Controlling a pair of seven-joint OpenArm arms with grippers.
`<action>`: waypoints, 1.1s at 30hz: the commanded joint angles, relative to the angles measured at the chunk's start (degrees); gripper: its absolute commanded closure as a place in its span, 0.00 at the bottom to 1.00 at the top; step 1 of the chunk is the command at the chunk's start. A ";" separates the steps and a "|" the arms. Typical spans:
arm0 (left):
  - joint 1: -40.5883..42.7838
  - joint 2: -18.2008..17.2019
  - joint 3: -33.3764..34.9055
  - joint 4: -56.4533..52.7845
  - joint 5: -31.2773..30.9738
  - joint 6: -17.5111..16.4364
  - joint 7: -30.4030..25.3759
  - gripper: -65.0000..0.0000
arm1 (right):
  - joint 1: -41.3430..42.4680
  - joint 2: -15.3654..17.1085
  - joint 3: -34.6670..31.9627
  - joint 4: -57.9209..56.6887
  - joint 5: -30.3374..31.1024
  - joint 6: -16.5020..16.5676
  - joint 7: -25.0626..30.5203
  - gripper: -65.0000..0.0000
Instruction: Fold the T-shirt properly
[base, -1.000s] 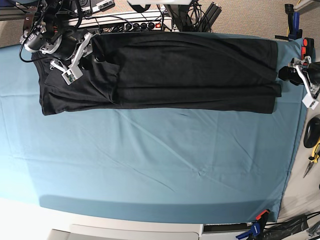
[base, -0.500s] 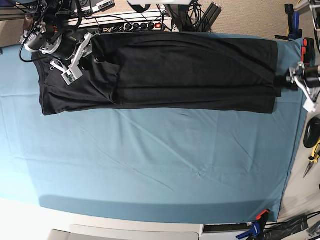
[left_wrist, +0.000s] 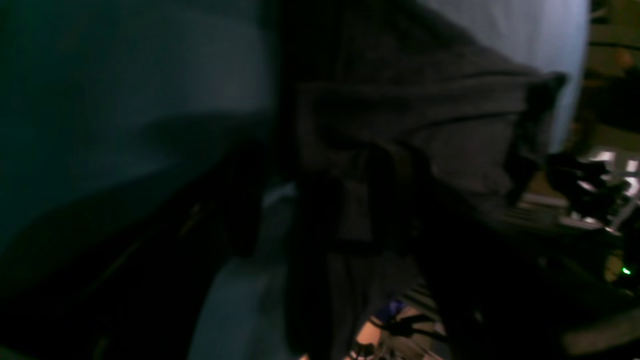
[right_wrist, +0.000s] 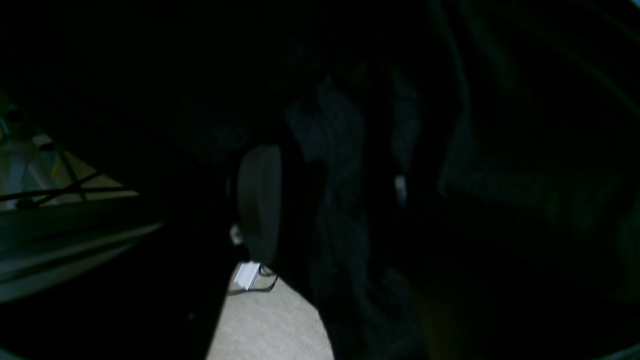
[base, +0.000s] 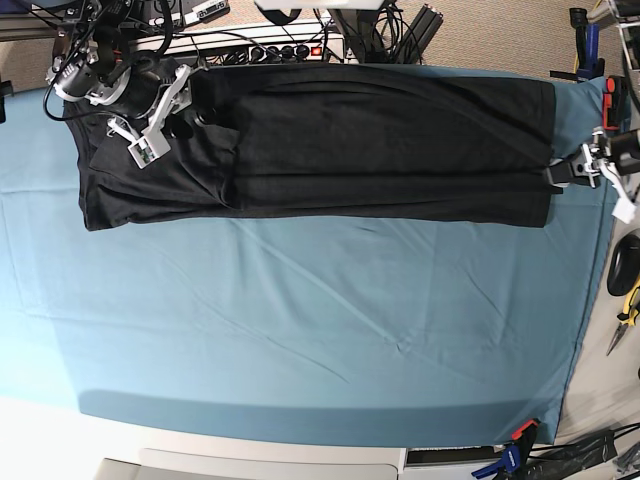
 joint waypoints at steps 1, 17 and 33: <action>-0.11 -0.63 -0.09 0.37 0.17 0.04 1.49 0.47 | 0.15 0.52 0.44 1.01 0.57 0.06 1.20 0.58; 0.33 1.03 3.63 0.37 -0.61 -0.48 1.55 0.92 | 0.17 0.52 0.44 1.01 0.50 0.06 1.29 0.58; 0.35 0.92 3.63 6.67 1.16 -2.84 1.68 1.00 | 10.01 -8.24 5.70 0.98 -16.55 -3.08 10.45 0.58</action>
